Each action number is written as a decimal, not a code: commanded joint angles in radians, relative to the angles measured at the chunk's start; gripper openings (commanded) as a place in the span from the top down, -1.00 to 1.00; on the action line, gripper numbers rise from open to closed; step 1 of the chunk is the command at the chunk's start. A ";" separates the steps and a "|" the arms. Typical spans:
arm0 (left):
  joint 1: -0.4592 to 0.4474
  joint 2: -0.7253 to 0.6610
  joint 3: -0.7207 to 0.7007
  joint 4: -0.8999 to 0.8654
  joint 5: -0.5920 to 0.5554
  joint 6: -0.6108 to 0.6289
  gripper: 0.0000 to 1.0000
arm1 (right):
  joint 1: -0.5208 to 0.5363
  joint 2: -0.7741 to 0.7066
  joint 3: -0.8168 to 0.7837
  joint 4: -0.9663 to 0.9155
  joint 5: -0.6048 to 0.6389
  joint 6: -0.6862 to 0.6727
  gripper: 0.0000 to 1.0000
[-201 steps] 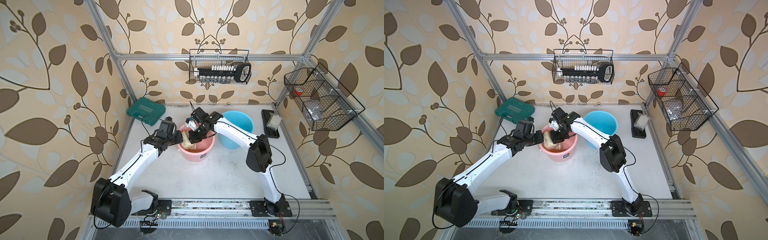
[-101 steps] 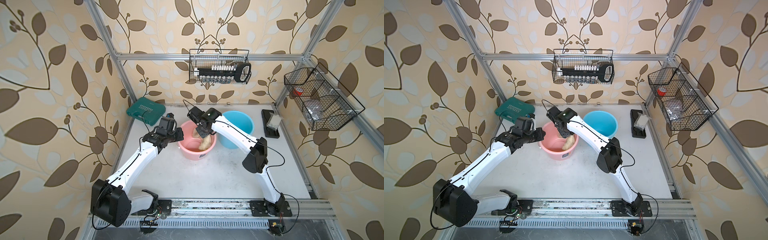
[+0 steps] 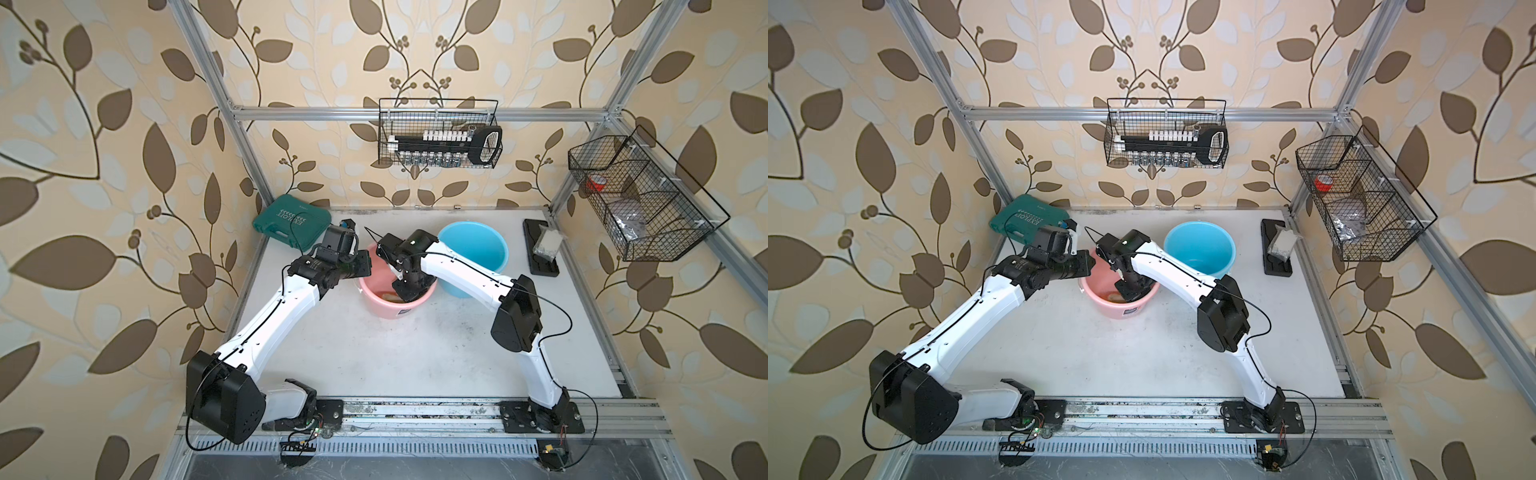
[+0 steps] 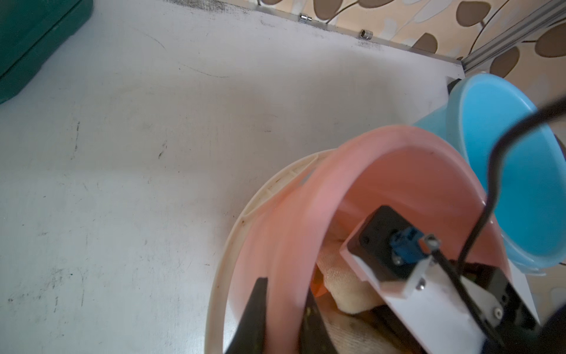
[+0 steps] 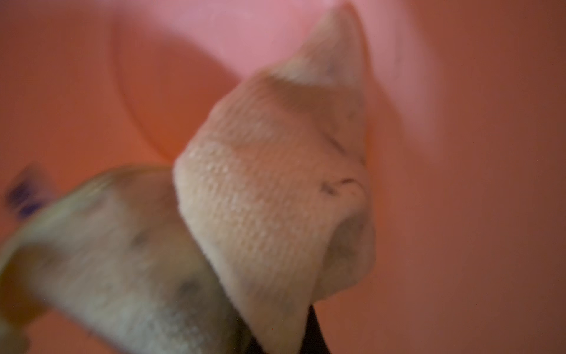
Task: Wipe the inside of the bucket with a cloth
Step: Wipe the dirt from the inside of the bucket.
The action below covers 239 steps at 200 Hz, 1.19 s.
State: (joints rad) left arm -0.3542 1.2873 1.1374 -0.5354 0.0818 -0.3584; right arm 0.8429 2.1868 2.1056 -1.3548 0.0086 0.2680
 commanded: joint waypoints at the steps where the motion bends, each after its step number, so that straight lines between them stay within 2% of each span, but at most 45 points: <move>1: 0.001 -0.015 0.043 0.061 -0.013 -0.018 1.00 | 0.004 -0.048 -0.013 0.120 -0.395 0.075 1.00; 40: 0.001 -0.039 0.018 0.055 -0.019 -0.013 1.00 | -0.009 -0.093 -0.065 0.425 -0.627 0.259 1.00; 51: 0.001 -0.042 0.014 0.055 -0.021 -0.012 1.00 | -0.011 -0.101 -0.081 0.494 -0.654 0.310 1.00; 63: 0.001 -0.046 0.013 0.053 -0.022 -0.010 1.00 | -0.011 -0.087 -0.052 0.467 -0.652 0.311 1.00; 86: 0.001 -0.050 0.015 0.051 -0.035 -0.001 1.00 | -0.011 -0.054 0.011 0.268 -0.543 0.225 1.00; 110: 0.001 -0.044 0.025 0.038 -0.073 0.005 1.00 | -0.021 -0.091 -0.039 0.133 -0.382 0.158 1.00; 145: 0.001 -0.029 0.046 0.029 -0.110 0.027 1.00 | -0.054 -0.194 -0.127 0.019 -0.168 0.112 1.00; 181: 0.001 -0.010 0.058 0.027 -0.101 0.022 1.00 | -0.058 -0.235 -0.064 -0.107 0.122 0.070 1.00; 197: 0.001 -0.005 0.061 0.025 -0.090 0.015 1.00 | -0.054 -0.237 -0.035 -0.124 0.211 0.058 1.00; 218: 0.001 -0.008 0.052 0.030 -0.089 0.011 1.00 | -0.042 -0.202 -0.002 -0.159 0.231 0.044 1.00; 239: 0.001 -0.008 0.051 0.030 -0.090 0.011 1.00 | -0.008 -0.162 -0.004 -0.155 0.126 0.031 1.00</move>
State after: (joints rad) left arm -0.3542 1.2896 1.1435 -0.5568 0.0162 -0.3408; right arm 0.7994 1.9697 2.0861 -1.4284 0.1463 0.3332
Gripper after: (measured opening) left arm 0.150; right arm 0.050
